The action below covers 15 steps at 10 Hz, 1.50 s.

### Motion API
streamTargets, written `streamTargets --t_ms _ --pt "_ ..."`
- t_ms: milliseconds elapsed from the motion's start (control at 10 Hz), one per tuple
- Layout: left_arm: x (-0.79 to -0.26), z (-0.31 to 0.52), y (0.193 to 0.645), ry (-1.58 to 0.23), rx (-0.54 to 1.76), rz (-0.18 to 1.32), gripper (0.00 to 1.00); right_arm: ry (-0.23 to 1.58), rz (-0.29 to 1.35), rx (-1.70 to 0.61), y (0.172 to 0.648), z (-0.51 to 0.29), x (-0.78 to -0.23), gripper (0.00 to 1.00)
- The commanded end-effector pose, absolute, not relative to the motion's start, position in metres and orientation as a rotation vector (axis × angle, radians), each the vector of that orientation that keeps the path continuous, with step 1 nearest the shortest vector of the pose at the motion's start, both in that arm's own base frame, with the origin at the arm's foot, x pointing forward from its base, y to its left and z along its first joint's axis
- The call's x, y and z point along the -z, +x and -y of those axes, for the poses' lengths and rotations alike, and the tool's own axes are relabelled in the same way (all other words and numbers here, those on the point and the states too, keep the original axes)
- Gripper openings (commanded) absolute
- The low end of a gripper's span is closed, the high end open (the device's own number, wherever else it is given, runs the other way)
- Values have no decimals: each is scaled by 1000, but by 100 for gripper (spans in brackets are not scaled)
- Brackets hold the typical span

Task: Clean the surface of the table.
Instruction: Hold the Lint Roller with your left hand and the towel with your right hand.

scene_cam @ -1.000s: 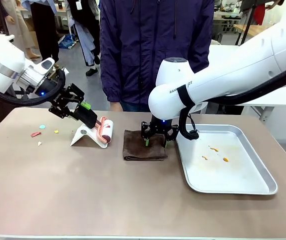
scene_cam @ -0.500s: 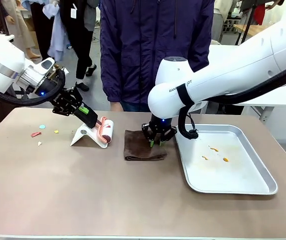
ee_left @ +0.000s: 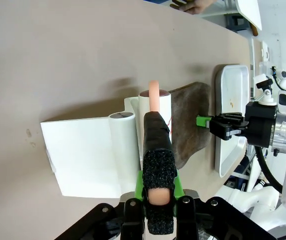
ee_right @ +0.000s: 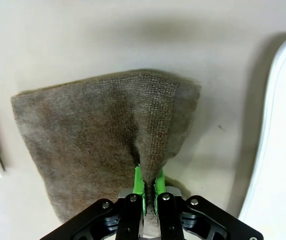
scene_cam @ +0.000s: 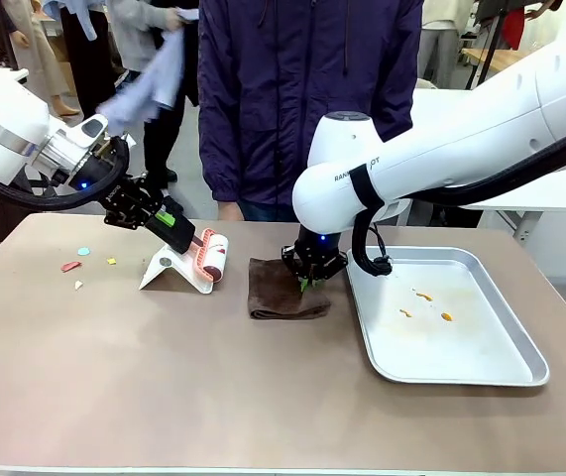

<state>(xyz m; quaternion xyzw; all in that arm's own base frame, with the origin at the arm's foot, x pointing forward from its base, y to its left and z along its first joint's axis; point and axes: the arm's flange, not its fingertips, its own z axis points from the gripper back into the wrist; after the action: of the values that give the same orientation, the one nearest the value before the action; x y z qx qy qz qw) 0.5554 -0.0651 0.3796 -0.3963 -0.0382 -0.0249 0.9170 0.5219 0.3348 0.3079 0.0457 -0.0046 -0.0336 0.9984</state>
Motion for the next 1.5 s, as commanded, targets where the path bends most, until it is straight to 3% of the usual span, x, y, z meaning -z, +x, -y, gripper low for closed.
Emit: streamTargets --t_ms 0,200,600,700,1100,1400 --pt "-383 68 554 -830 45 90 0 98 -22 95 523 -338 -303 0" --pt "-384 68 554 -838 43 94 0 156 -41 95 522 -336 -306 0" --pt "-392 55 546 -1008 95 86 0 708 -117 120 515 -295 -333 0" --pt "-397 50 540 -1047 123 72 9 837 -117 96 512 -286 -337 0" --pt "-430 -1 491 -1277 216 56 9 1349 -125 -165 483 -239 -349 0" --pt "-441 -71 428 -1330 103 176 9 1463 61 -236 430 -179 -384 0"
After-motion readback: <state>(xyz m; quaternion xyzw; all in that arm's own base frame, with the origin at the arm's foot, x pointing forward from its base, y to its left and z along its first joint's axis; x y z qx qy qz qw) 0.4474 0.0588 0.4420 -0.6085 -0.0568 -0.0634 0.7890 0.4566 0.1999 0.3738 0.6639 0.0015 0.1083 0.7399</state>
